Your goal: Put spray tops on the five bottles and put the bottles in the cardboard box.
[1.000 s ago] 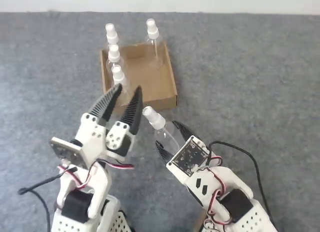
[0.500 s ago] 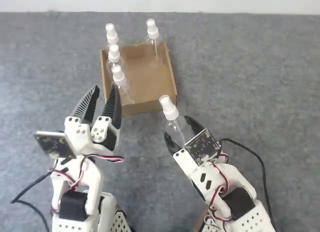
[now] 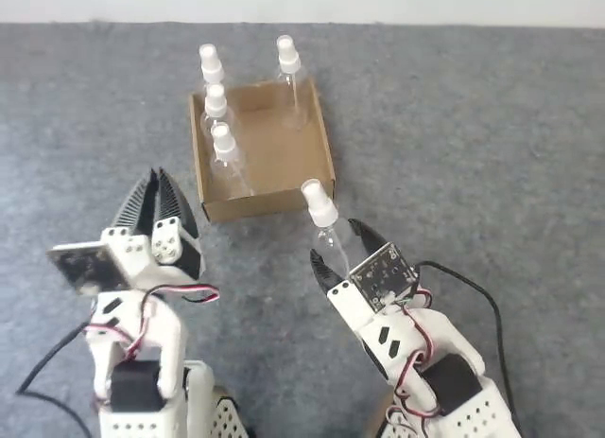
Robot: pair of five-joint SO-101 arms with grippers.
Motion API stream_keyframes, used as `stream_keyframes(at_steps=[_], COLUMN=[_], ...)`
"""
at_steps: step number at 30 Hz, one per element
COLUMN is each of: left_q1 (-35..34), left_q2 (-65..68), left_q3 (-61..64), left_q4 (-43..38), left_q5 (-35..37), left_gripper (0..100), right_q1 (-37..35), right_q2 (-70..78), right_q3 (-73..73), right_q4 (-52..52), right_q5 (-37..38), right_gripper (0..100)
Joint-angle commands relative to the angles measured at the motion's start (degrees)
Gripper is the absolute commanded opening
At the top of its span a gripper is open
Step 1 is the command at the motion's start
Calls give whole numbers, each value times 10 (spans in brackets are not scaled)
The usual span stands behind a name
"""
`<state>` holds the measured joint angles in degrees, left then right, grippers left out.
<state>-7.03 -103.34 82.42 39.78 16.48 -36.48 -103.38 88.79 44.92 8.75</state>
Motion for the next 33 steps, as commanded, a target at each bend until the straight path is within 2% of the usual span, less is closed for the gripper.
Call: stream_keyframes(at_steps=[1, 5, 9, 13, 24, 33], left_q1=[-27, -71, -116, -145, -146, -144], left_q2=[-13, -13, -12, -12, -12, -12], left_q3=[24, 65, 89, 108, 126, 126], left_q4=[-56, -117, -156, -185, -203, -203], left_q5=[4, 13, 65, 81, 79, 79], left_gripper=[11, 11, 11, 11, 11, 11], right_q1=[9, 9, 9, 9, 8, 7], right_q2=[-7, -6, 0, 0, 0, 1], right_q3=[-58, -80, -76, -78, -82, -82], right_q4=[-6, -9, -63, -109, -258, -322], right_q5=[-2, -2, -2, -2, -1, -1], right_gripper=[7, 7, 7, 7, 10, 10])
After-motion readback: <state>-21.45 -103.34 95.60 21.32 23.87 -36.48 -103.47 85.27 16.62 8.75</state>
